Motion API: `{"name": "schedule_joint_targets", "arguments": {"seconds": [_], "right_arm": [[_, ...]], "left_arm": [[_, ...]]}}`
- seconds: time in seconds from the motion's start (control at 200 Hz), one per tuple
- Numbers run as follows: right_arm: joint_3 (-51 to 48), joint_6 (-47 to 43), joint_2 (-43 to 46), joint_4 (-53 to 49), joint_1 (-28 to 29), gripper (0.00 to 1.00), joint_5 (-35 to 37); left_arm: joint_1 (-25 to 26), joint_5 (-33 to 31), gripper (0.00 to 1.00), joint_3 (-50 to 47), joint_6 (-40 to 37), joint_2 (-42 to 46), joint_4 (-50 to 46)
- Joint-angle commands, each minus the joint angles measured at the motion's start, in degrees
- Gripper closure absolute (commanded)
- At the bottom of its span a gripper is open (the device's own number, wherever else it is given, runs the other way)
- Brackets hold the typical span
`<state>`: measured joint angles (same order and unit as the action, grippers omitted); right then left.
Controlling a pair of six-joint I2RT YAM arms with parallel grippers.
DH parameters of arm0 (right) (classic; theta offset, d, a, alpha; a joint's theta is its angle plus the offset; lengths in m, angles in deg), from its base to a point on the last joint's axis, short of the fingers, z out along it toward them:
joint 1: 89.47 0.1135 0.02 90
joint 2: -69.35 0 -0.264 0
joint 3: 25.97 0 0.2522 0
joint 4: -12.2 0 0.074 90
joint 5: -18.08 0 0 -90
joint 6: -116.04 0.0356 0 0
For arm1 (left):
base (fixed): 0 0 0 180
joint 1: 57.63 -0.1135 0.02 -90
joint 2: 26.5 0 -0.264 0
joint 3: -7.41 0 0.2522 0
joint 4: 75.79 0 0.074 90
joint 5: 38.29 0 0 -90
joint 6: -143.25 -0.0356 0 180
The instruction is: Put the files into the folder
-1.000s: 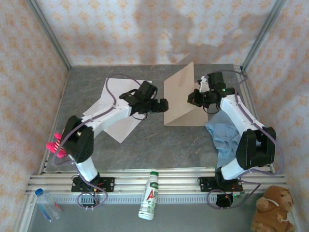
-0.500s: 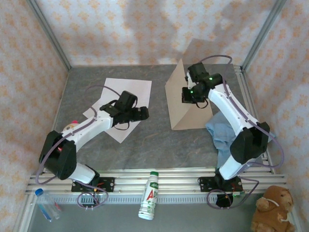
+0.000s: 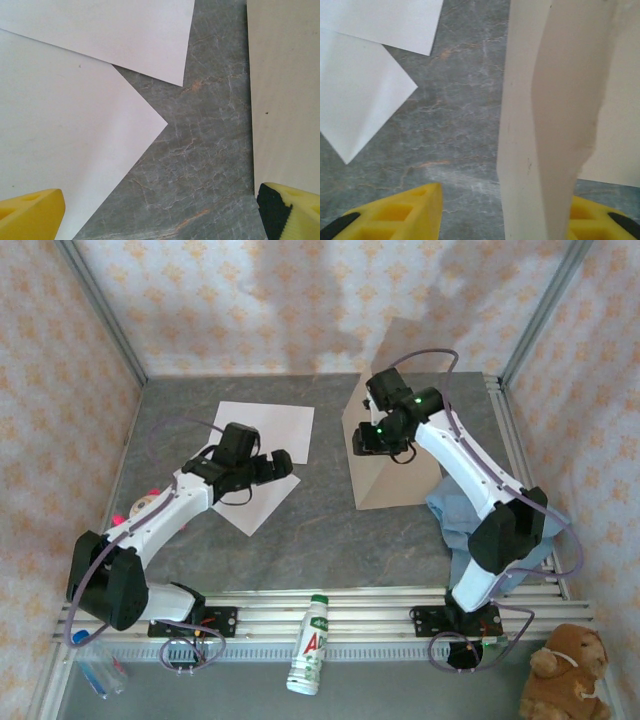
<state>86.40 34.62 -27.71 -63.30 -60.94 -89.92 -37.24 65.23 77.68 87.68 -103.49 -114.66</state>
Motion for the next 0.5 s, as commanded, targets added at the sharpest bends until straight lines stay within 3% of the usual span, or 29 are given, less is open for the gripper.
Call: {"name": "schedule_joint_targets", "arguments": {"seconds": [0.0, 0.29, 0.495], "right_arm": [[2.95, 1.83, -0.74, 2.29, 0.77, 0.51, -3.11], [6.57, 4.15, -2.4, 5.13, 3.37, 0.41, -7.39], [6.29, 6.38, -3.05, 8.27, 3.49, 0.39, -11.46]], "left_arm": [[-1.15, 1.36, 0.0, -0.7, -1.37, 2.57, -1.0], [-2.14, 3.46, 0.0, -0.57, -1.83, 4.52, -1.45], [-2.17, 8.64, 0.0, -3.07, 1.03, 2.49, 4.46]]}}
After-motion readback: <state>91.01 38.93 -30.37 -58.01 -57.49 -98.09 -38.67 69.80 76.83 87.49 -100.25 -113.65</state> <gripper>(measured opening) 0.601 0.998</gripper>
